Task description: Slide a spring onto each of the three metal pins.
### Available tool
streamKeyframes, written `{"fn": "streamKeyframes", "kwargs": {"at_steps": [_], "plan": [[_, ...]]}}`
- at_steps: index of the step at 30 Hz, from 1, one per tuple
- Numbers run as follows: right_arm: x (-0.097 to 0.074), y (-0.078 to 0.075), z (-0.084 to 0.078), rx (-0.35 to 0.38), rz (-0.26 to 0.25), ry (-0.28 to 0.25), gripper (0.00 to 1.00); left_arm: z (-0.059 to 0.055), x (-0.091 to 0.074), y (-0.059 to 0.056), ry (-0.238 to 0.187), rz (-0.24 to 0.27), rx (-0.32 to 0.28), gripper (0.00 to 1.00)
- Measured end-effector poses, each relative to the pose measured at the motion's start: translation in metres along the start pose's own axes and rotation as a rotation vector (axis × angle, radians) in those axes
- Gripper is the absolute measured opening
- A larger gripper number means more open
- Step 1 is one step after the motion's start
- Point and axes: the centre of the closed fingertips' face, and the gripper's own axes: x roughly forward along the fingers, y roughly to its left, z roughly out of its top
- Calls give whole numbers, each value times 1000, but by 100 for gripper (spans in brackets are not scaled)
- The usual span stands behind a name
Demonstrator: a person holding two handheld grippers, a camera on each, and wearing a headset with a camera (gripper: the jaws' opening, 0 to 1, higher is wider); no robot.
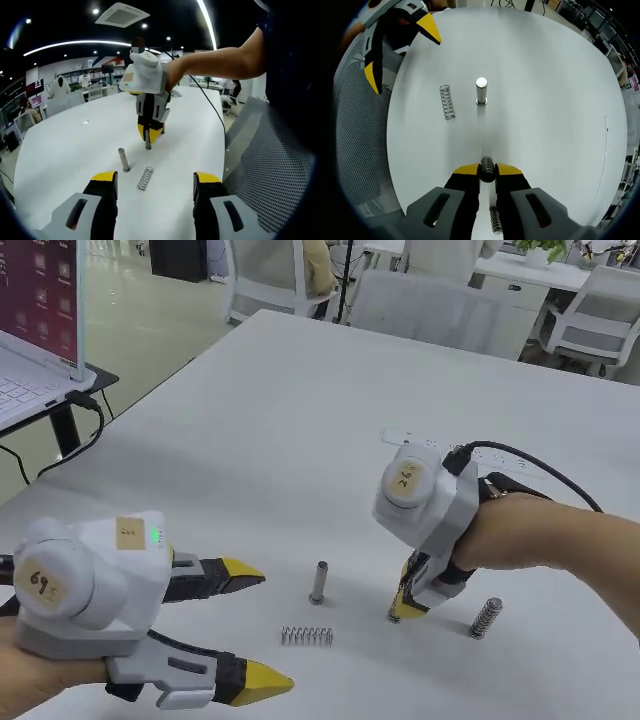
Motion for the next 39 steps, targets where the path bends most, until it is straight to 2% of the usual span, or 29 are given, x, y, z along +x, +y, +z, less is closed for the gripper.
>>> {"fn": "streamKeyframes", "kwargs": {"at_steps": [5,12,21,29,39], "plan": [[0,0,0,-1,-2,-1,9,0,0,0,-2,1,-1,56],[-2,0,0,-4,-8,-13,16,-1,-1,0,-1,2,0,56],[-11,-1,3,-8,-30,-49,20,-1,0,-1,3,2,2,56],[-24,1,15,-38,-59,-83,21,0,2,-2,8,1,5,56],[-37,14,34,-70,-55,-132,22,1,0,-3,12,6,13,55]]}}
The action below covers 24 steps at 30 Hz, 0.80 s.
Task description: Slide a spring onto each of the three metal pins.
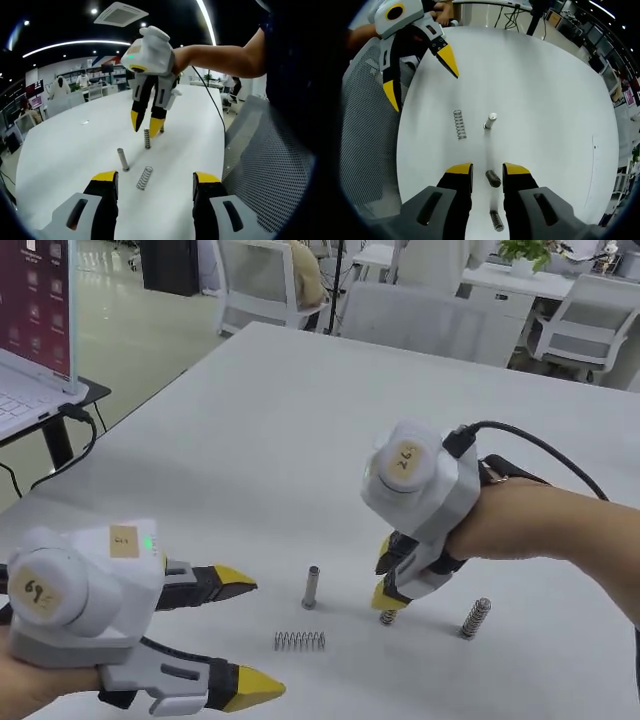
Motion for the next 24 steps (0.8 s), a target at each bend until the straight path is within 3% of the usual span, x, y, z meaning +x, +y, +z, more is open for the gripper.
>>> {"fn": "streamKeyframes", "kwargs": {"at_steps": [12,24], "plan": [[4,22,19,-55,38,-19,20,1,-3,-1,4,10,8,55],[30,43,27,-115,93,3,18,-2,-7,-1,6,22,1,54]]}}
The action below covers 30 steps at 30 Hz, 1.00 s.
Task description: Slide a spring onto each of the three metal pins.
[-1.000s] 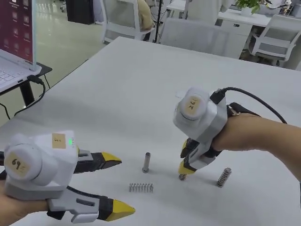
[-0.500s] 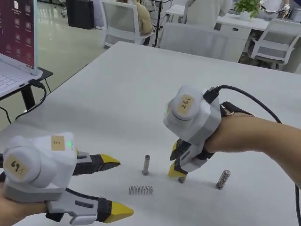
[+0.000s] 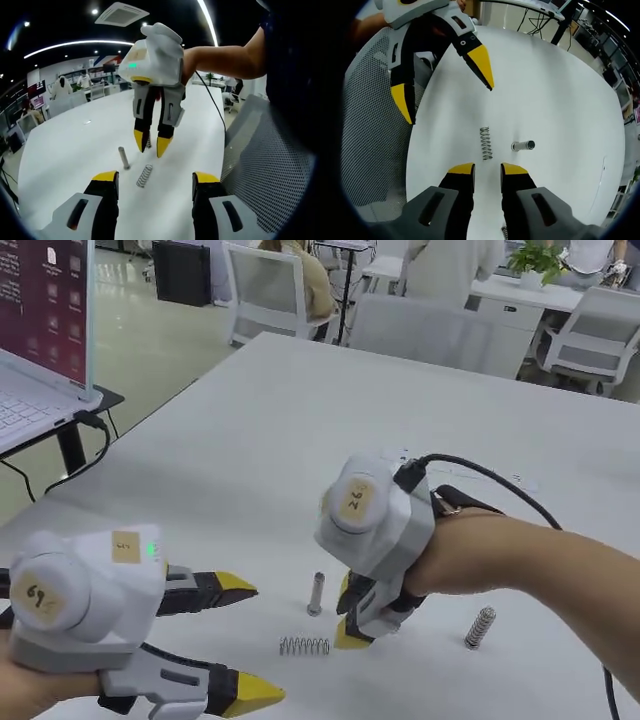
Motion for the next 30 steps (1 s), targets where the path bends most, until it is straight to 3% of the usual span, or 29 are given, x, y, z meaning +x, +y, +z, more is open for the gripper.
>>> {"fn": "streamKeyframes", "kwargs": {"at_steps": [4,14,30], "plan": [[11,4,1,-15,28,-2,18,-3,-2,0,3,4,-8,54],[29,2,-1,-27,38,24,15,-6,-5,3,7,9,-15,53],[37,2,-2,-46,41,34,9,-9,-5,4,10,8,-18,52]]}}
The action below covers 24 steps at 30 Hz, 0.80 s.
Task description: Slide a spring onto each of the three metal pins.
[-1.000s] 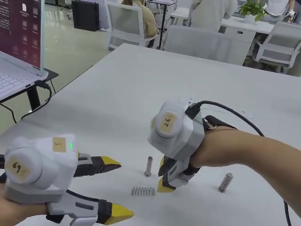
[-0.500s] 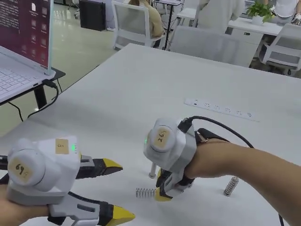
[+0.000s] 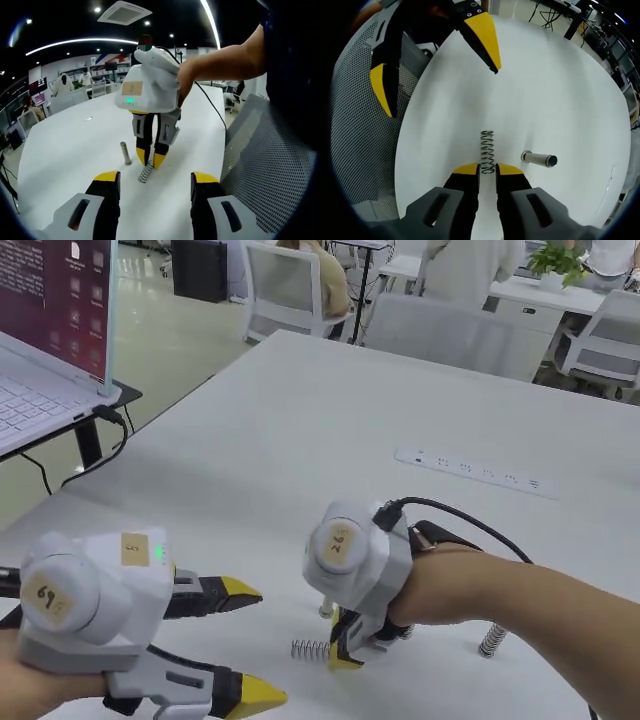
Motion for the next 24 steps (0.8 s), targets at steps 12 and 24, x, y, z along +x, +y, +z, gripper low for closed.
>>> {"fn": "streamKeyframes", "kwargs": {"at_steps": [12,24], "plan": [[-16,6,8,13,0,-24,8,-5,1,2,9,-2,-1,50],[-56,21,21,-10,-12,-72,8,12,9,1,4,-24,48,41]]}}
